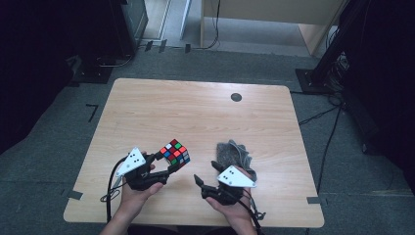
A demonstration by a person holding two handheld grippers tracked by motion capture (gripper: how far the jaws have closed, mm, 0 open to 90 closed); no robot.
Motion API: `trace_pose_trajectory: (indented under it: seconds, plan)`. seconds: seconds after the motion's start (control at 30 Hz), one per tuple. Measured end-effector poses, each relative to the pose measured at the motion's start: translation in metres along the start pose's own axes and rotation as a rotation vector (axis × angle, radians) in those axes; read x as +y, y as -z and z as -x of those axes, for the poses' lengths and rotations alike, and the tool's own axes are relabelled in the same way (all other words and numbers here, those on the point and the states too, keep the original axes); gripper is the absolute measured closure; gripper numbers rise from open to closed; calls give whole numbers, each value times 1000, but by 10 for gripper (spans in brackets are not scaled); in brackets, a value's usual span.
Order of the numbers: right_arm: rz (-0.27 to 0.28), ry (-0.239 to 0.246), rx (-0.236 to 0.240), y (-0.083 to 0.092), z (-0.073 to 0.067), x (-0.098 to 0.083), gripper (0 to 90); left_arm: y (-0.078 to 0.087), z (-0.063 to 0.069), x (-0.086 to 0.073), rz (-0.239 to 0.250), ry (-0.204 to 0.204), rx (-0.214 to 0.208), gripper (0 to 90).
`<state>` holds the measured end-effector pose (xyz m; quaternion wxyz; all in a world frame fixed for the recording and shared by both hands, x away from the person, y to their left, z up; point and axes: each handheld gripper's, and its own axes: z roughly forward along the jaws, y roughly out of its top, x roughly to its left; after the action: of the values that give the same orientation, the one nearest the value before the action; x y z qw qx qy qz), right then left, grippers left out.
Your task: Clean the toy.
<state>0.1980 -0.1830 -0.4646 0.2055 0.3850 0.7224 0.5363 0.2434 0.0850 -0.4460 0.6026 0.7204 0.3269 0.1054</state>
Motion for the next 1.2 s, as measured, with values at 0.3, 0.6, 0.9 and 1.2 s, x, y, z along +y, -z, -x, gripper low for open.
trace_pose_trajectory:
  seconds: [0.3, 0.6, 0.9, 1.2]
  plan:
    - [87, 92, 47, -11, -27, -2, 283, -11, 15, -2, -20, 59, -64, 344]
    - [135, 112, -19, -10, -28, -2, 326, -18, 21, -6, -38, 138, -99, 343]
    - [106, 115, -36, -8, -27, -2, 348, -19, 18, -7, -43, 192, -115, 328]
    - [27, 68, -51, -6, -12, -3, 351, 5, 4, 5, 40, 42, -31, 249]
